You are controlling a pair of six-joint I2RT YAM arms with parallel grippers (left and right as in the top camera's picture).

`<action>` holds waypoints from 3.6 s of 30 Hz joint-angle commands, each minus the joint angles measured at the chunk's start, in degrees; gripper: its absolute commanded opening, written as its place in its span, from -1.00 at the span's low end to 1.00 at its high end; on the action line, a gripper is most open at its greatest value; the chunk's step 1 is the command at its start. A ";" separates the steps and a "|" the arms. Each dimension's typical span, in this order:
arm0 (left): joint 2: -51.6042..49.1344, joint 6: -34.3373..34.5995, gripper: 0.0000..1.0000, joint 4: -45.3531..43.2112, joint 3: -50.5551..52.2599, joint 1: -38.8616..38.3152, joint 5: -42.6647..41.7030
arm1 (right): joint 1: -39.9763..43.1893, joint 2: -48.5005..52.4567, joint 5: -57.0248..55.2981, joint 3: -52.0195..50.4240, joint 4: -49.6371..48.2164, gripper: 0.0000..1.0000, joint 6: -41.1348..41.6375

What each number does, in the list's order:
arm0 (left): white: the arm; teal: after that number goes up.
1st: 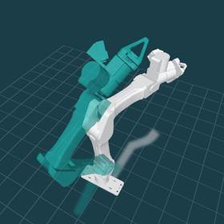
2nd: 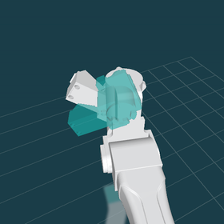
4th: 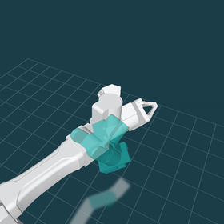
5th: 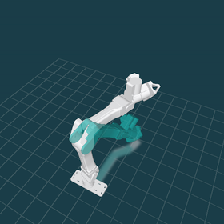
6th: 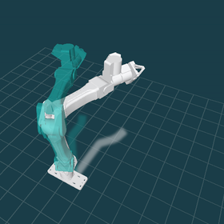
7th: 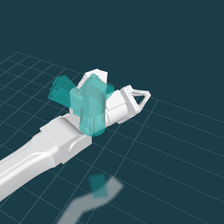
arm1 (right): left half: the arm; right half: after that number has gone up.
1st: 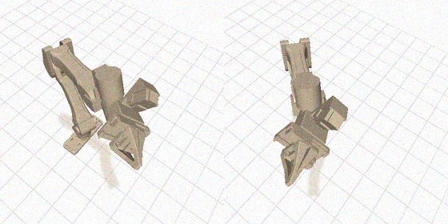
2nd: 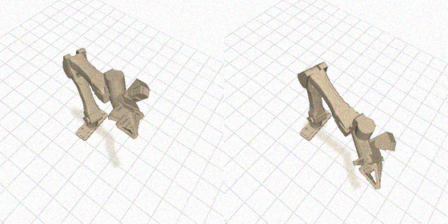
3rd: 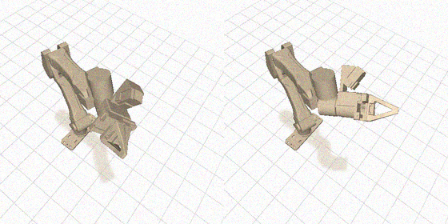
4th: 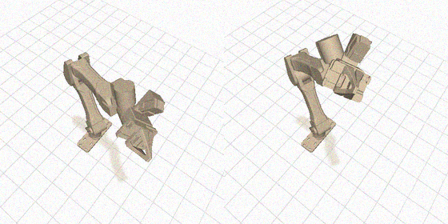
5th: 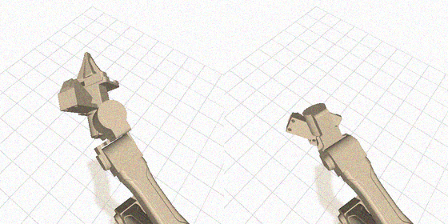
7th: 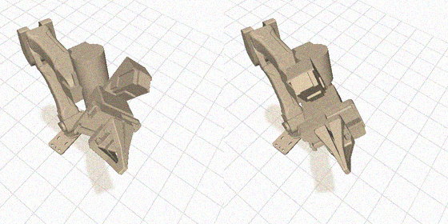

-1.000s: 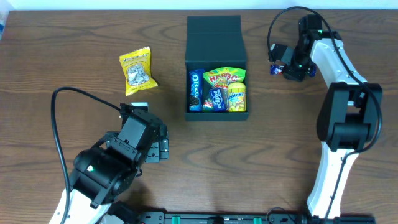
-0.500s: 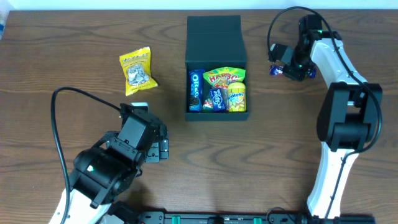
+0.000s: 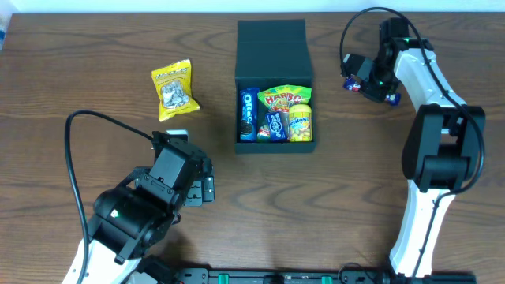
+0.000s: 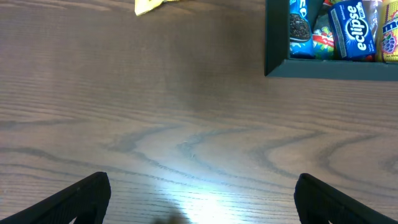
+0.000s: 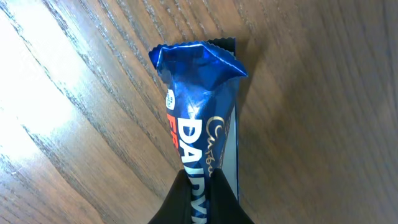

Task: Pack container
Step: 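Lower the right gripper and grasp the blue Dairy Milk bar's end, then carry the Dairy Milk bar into the box and lower it upright, then open the right gripper and lift it out of the box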

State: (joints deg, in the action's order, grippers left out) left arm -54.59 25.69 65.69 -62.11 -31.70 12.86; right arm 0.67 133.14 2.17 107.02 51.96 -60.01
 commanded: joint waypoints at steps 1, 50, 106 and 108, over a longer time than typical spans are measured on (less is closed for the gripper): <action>0.11 0.46 0.91 0.13 0.09 0.20 1.05 | -0.17 0.90 0.85 -0.33 0.17 -0.97 1.29; 0.11 0.44 0.91 0.13 0.09 0.20 1.05 | -29.20 -13.86 2.45 0.33 -0.09 -0.97 5.57; 0.11 0.46 0.91 0.13 0.09 0.20 1.05 | -29.16 -6.62 -3.58 1.07 -6.36 0.57 10.21; 0.11 0.46 0.91 0.13 0.09 0.20 1.05 | -29.20 -7.52 -5.73 1.86 -6.25 0.94 11.58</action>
State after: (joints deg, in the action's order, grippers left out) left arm -54.59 25.69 65.69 -62.11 -31.68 12.86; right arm -28.10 126.17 0.56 106.87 45.76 -51.33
